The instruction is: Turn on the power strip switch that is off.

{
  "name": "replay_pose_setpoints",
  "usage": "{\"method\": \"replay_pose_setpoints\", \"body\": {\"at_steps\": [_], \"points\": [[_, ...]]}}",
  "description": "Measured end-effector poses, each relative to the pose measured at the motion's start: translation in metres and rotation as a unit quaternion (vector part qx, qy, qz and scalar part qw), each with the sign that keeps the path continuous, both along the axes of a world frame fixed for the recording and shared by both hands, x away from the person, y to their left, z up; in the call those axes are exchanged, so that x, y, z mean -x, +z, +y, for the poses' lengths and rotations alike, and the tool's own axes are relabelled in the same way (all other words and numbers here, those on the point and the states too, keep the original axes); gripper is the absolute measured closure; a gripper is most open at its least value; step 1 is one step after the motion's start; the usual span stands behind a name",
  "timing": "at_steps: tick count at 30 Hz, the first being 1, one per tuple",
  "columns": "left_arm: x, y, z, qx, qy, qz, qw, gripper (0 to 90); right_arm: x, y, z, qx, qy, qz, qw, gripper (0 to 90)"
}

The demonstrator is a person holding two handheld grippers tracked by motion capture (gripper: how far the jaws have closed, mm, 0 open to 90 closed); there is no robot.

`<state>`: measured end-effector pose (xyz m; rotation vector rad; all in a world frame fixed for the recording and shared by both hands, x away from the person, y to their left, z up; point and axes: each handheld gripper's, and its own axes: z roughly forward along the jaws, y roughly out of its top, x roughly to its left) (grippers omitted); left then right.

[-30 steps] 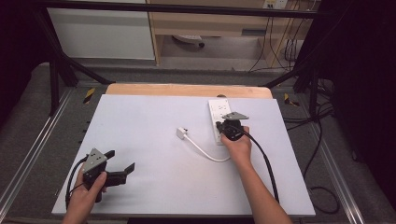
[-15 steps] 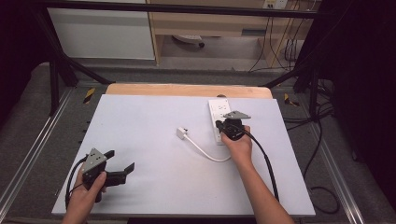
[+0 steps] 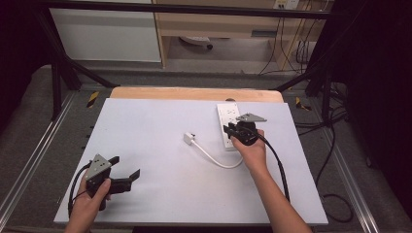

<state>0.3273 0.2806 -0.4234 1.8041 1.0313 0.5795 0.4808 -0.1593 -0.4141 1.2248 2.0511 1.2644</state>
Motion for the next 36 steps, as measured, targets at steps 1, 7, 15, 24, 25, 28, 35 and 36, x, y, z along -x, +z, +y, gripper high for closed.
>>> {"method": "replay_pose_setpoints", "body": {"at_steps": [1,7,15,24,25,28,35,36], "points": [[0.000,0.000,0.000,0.000,0.000,0.000,1.0000,6.3,0.001,0.001,0.000,-0.002,0.001,-0.002,1.0000,69.7],[0.000,0.000,0.000,0.002,0.001,0.001,1.0000,6.3,0.004,0.008,-0.001,-0.014,0.007,0.002,0.9999,58.4],[0.000,0.000,0.000,0.000,0.000,0.001,1.0000,6.3,0.013,0.019,-0.004,-0.024,0.012,0.028,0.9992,28.2],[0.000,-0.001,0.000,-0.001,0.000,0.003,1.0000,6.3,0.026,0.035,-0.009,-0.012,0.010,0.017,0.9997,5.8],[0.000,-0.001,-0.001,-0.001,0.000,0.002,1.0000,6.3,0.028,0.038,-0.010,-0.011,0.008,0.013,0.9998,5.8],[0.000,-0.001,-0.001,-0.001,0.000,0.002,1.0000,6.3,0.033,0.043,-0.013,-0.008,0.006,0.000,0.9999,5.7],[0.000,-0.001,0.000,-0.001,0.001,0.003,1.0000,6.3,0.050,0.051,-0.026,-0.007,0.006,-0.025,0.9996,5.5],[0.000,-0.002,0.000,-0.001,0.001,0.003,1.0000,6.3,0.052,0.052,-0.027,-0.011,0.007,-0.026,0.9996,5.5]]}}
